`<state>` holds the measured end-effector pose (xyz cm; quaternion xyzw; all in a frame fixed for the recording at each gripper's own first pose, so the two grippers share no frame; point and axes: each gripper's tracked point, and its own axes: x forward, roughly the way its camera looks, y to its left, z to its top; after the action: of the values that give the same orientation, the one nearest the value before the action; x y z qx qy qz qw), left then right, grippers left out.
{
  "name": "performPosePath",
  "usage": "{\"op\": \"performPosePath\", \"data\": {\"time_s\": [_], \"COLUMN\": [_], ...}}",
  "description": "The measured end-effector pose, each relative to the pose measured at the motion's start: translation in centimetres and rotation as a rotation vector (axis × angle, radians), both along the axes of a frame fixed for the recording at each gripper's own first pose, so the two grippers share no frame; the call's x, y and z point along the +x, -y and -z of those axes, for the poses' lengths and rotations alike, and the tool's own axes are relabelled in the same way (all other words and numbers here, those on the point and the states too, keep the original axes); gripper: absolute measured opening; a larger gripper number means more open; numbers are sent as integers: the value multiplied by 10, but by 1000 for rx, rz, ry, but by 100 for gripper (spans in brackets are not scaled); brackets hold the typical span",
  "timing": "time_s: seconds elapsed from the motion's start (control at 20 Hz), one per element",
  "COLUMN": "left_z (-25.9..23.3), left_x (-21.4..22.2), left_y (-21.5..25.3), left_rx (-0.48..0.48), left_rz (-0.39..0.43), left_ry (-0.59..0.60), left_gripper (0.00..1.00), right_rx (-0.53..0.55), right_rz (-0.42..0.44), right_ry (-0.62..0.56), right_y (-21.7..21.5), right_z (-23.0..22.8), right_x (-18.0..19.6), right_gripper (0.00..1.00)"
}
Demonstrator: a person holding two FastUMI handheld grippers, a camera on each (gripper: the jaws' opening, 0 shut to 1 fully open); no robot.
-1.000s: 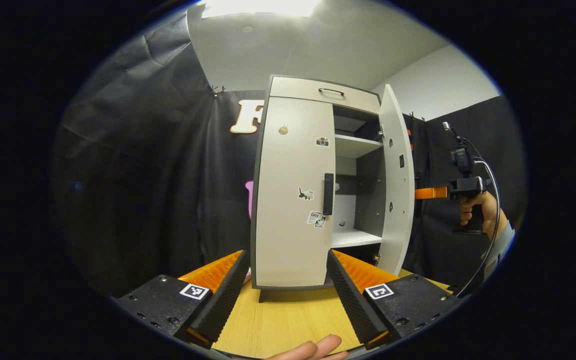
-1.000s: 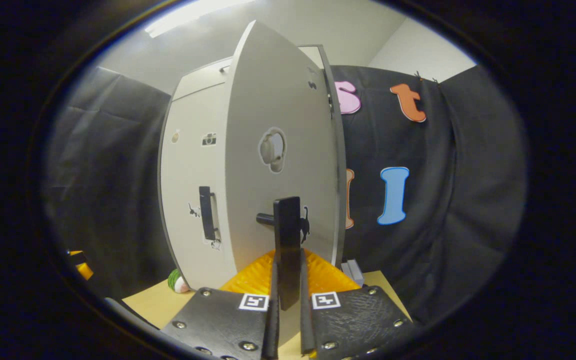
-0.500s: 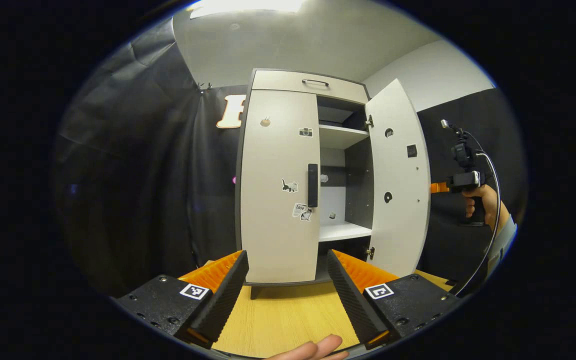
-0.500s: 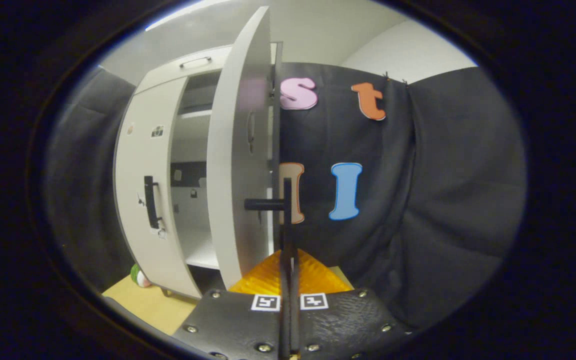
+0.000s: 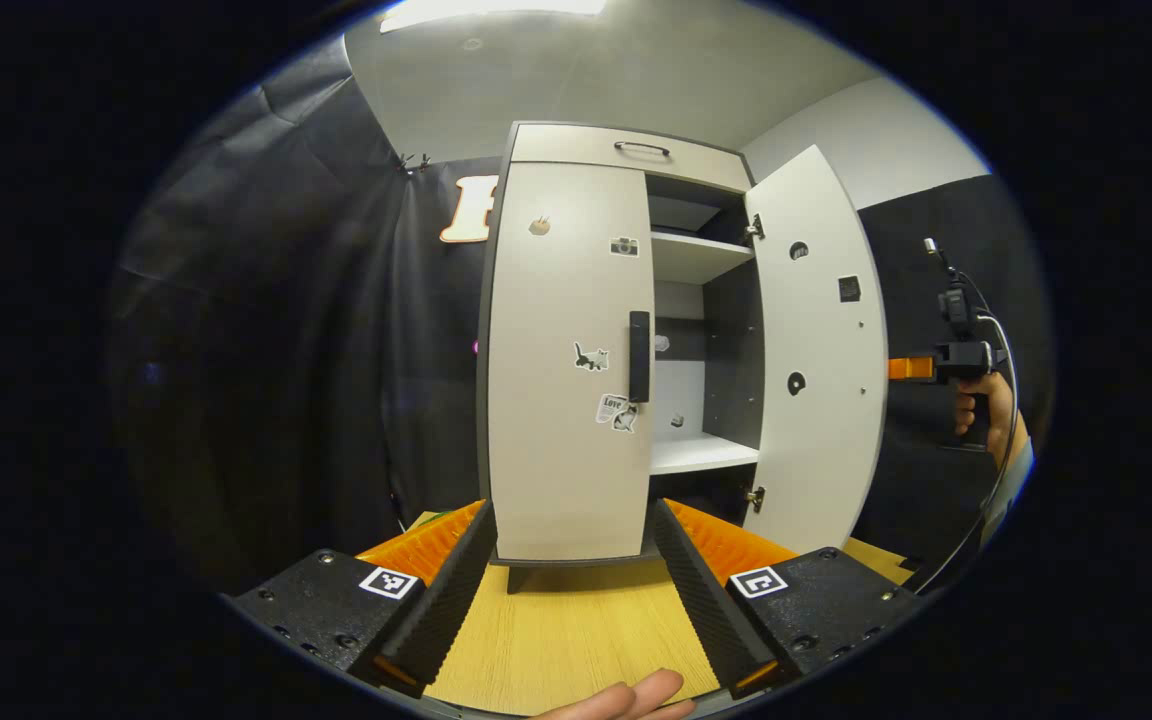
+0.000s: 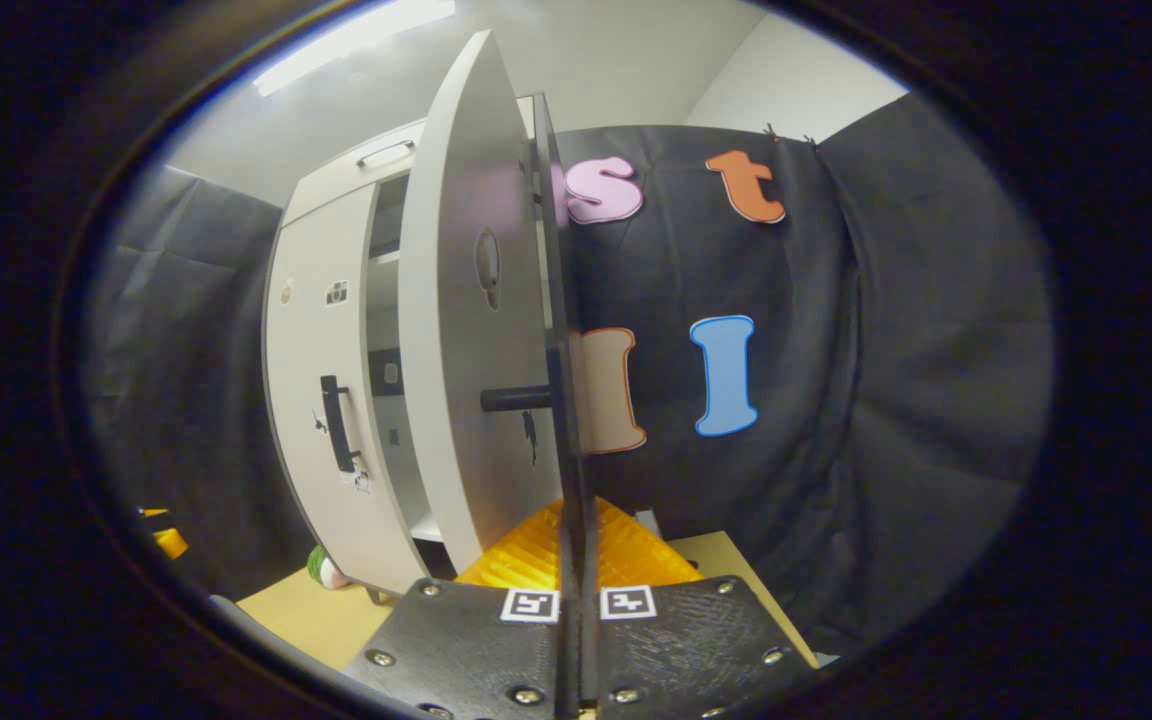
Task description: Open the right door of the double-door shoe cabinet with the right hand, and open the left door with the left hand.
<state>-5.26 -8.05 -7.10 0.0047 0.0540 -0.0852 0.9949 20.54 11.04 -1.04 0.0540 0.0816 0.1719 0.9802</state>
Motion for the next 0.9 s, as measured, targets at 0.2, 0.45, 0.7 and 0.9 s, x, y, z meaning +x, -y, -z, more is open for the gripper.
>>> {"op": "performPosePath", "data": {"time_s": [0.2, 0.45, 0.7, 0.9], "left_z": [-7, -8, -25, -45], "left_x": [27, 64, 100, 141], "left_y": [4, 34, 67, 85], "left_rx": [-10, -97, -95, -110], "left_rz": [-10, 53, 115, 121], "left_ry": [4, -46, -31, -9], "left_gripper": [98, 97, 97, 98], "right_rx": [-64, -52, 3, 25], "right_rz": [64, 115, 110, 96], "right_ry": [50, 90, 85, 79], "right_y": [19, 34, 30, 19], "right_z": [-2, -6, -8, -7], "right_x": [-8, -36, -77, -114], "right_gripper": [14, 100, 100, 100]}}
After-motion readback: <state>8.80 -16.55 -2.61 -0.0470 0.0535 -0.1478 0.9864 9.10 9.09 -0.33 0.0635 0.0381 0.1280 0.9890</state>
